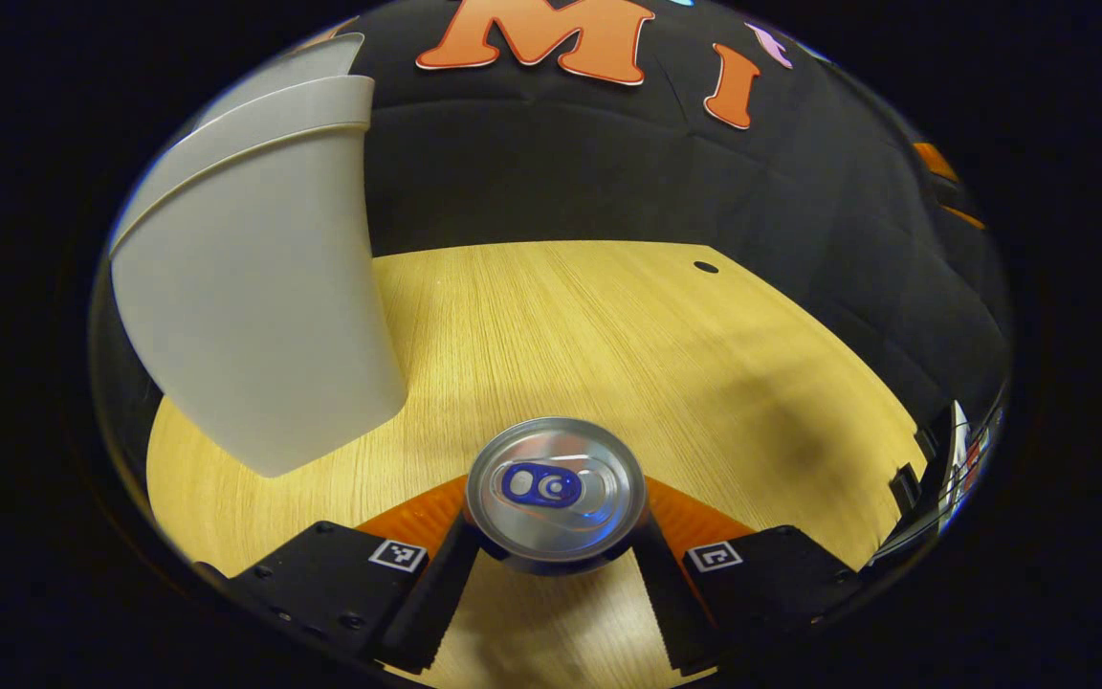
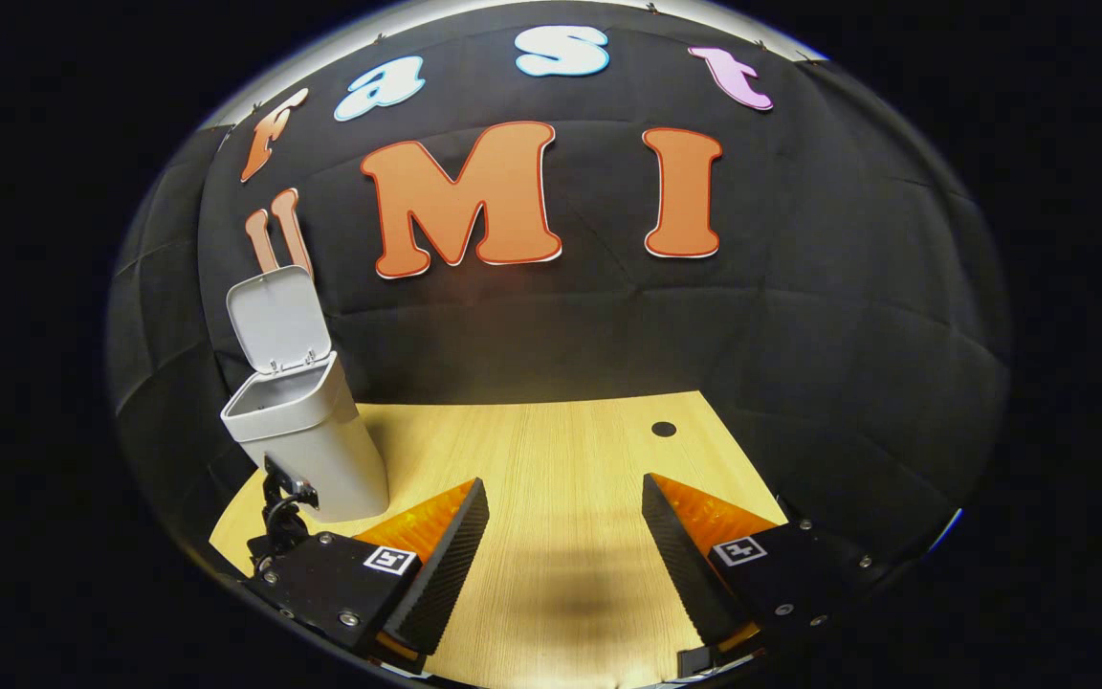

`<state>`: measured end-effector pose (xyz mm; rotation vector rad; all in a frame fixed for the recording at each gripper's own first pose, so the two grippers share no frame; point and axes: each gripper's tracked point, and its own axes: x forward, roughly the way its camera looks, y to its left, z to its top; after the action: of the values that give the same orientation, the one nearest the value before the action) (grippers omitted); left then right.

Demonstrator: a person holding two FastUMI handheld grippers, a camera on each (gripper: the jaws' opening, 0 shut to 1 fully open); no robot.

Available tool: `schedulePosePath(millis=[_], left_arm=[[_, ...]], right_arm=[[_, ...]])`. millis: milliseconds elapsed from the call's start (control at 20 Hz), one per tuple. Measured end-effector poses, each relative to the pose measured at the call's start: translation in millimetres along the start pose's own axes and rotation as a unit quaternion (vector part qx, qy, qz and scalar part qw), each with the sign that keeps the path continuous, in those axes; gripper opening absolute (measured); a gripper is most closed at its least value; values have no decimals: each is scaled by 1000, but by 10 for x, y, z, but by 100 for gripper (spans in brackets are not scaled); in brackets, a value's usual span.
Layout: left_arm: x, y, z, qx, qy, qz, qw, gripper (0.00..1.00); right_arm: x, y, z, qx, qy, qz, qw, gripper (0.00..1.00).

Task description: Press the lid of the desktop garbage bin to open it, pick up the crumpled paper on the desktop and throw it into the bin, then pick up the pop can on the desktop and drop it into the bin, and finally close the garbage bin lid.

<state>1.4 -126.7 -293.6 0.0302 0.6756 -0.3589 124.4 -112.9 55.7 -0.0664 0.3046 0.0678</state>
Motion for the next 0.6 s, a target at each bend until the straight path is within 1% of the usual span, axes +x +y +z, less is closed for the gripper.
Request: schedulePosePath(millis=[150, 350, 600], left_arm=[[-16, -18, 35, 1, -6, 1, 1000, 83], [-74, -8, 141, -16, -26, -7, 999, 83], [-466, 64, 545, -6, -43, -5, 999, 83]], right_arm=[[13, 37, 33, 4, -5, 5, 1000, 97], [25, 116, 55, 6, -8, 12, 1000, 97], [55, 249, 60, 9, -10, 25, 1000, 97]])
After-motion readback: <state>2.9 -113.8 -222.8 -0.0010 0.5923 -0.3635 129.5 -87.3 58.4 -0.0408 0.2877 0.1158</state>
